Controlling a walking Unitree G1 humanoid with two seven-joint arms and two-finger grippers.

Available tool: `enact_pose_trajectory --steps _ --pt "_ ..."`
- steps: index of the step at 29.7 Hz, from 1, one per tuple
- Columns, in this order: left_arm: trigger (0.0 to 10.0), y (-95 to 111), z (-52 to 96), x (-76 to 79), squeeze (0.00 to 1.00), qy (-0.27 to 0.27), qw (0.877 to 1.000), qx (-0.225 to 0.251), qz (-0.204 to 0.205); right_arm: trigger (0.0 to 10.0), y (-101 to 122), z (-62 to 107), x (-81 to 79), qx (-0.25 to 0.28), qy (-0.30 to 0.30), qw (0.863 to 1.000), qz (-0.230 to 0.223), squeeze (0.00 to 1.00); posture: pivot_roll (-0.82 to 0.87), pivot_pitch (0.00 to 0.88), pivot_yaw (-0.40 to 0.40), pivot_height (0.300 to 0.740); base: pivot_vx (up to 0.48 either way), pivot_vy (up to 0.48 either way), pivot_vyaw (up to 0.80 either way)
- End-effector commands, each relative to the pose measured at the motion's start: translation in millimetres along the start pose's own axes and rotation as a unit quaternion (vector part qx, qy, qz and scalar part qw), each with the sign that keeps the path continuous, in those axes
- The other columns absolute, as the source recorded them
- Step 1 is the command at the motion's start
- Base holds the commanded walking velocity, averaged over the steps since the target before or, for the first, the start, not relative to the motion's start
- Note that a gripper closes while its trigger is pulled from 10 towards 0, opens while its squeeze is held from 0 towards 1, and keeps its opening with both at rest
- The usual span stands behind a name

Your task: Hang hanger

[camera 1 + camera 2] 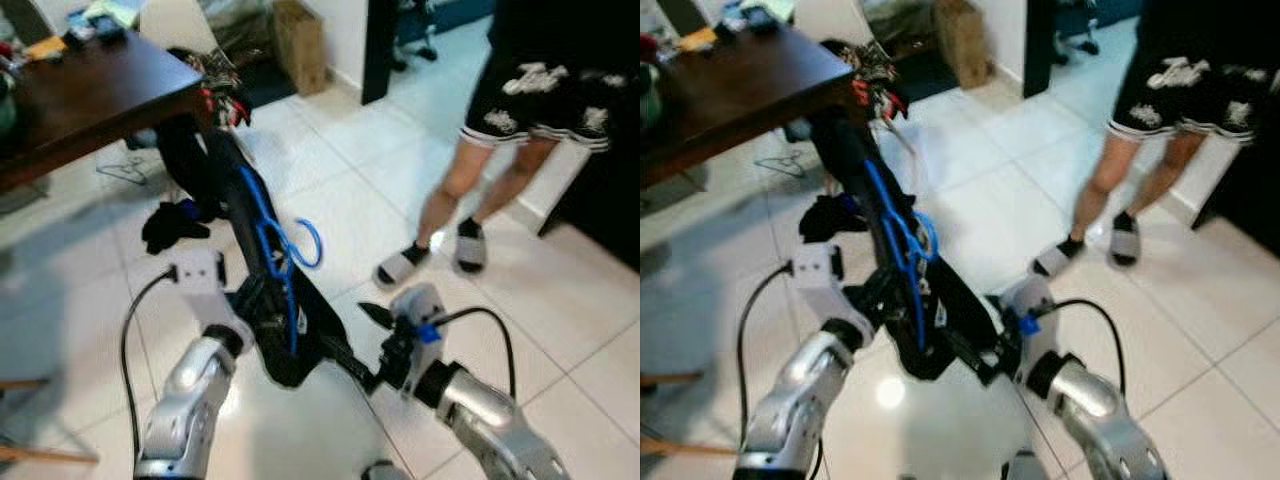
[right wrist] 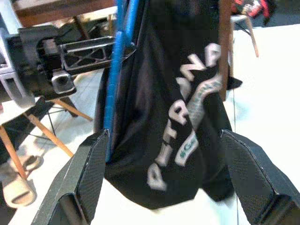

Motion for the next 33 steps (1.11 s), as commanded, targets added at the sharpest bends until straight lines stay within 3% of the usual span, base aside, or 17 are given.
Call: enact_pose_trajectory --steps 1,11,16,18,19,20,22,23,24,26,27,29,33 --pt "10.0 3 5.1 -10.3 0.0 0.018 1.0 0.006 -0.006 10.0 -5 -1.7 -8.4 -0.005 0.015 1.0 -0.007 0.0 0.0 0.217 0.049 0.74 0.3 0.0 0.8" --pt "10.0 9 1.7 -10.2 0.0 0.012 1.0 0.016 -0.015 10.0 -6 -2.0 -9.2 -0.005 0.02 1.0 -0.006 0.0 0.0 0.209 0.046 0.74 0.302 0.0 0.8" --pt "10.0 20 -6.0 -9.6 0.0 -0.005 0.999 0.035 -0.037 10.0 0 -3.4 4.0 0.022 -0.014 0.999 -0.037 0.0 0.01 0.185 0.041 0.74 0.305 0.0 0.0" --pt "10.0 22 -11.3 -7.3 0.0 -0.027 0.996 0.038 -0.07 10.0 12 -2.8 27.6 0.067 -0.078 0.992 -0.071 0.0 0.02 0.166 0.037 0.74 0.307 0.0 0.0" --pt "10.0 22 -11.3 -7.3 0.0 -0.027 0.996 0.038 -0.07 10.0 12 -2.8 27.6 0.067 -0.078 0.992 -0.071 0.0 0.02 0.166 0.037 0.74 0.307 0.0 0.0" --pt "10.0 21 -12.9 -6.2 0.0 -0.036 0.995 0.038 -0.086 10.0 16 -1.7 37.3 0.086 -0.104 0.987 -0.088 0.0 0.02 0.166 0.037 0.74 0.307 0.0 0.0" --pt "10.0 12 -16.3 -8.1 0.0 -0.048 0.99 0.026 -0.128 10.0 26 8.8 74.9 0.137 -0.199 0.961 -0.133 0.0 0.01 0.148 0.039 0.74 0.307 0.0 0.0" --pt "10.0 12 -16.3 -8.1 0.0 -0.048 0.99 0.026 -0.128 10.0 26 8.8 74.9 0.137 -0.199 0.961 -0.133 0.0 0.01 0.148 0.039 0.74 0.307 0.0 0.0" --pt "10.0 5 -16.2 -11.6 0.0 -0.046 0.99 0.015 -0.133 10.0 27 17.2 92.8 0.145 -0.247 0.949 -0.13 0.0 0.01 0.144 0.041 0.74 0.307 0.0 0.0" --pt "10.0 5 -16.2 -11.6 0.0 -0.046 0.99 0.015 -0.133 10.0 27 17.2 92.8 0.145 -0.247 0.949 -0.13 0.0 0.01 0.144 0.041 0.74 0.307 0.0 0.0" --pt "10.0 0 -15.9 -13.9 0.0 -0.044 0.99 0.008 -0.135 10.0 27 23.3 103.8 0.149 -0.277 0.941 -0.126 0.0 0.01 0.144 0.041 0.74 0.304 0.0 0.0" --pt "10.0 -4 -13.0 -13.4 0.0 -0.045 0.989 0.003 -0.138 10.0 26 29.1 110.7 0.148 -0.298 0.936 -0.114 0.0 0.02 0.133 0.031 0.74 0.304 0.0 0.0" --pt "10.0 -8 -9.6 -14.2 0.0 -0.044 0.989 -0.001 -0.141 10.0 25 31.8 113.4 0.145 -0.307 0.935 -0.103 0.0 0.02 0.131 0.026 0.74 0.306 0.0 0.0"
Point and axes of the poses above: a point about 5 cm out from each wrist's last joint towards the gripper, its own z axis pointing back from the gripper into the wrist, its own y axis along the axis of the wrist's last joint, x = y × z, the point moved 5 cm from there along -z, pointing out of the wrist towards the gripper, and after that the axes turned 13 degrees about -z, right-handed, at the moved point
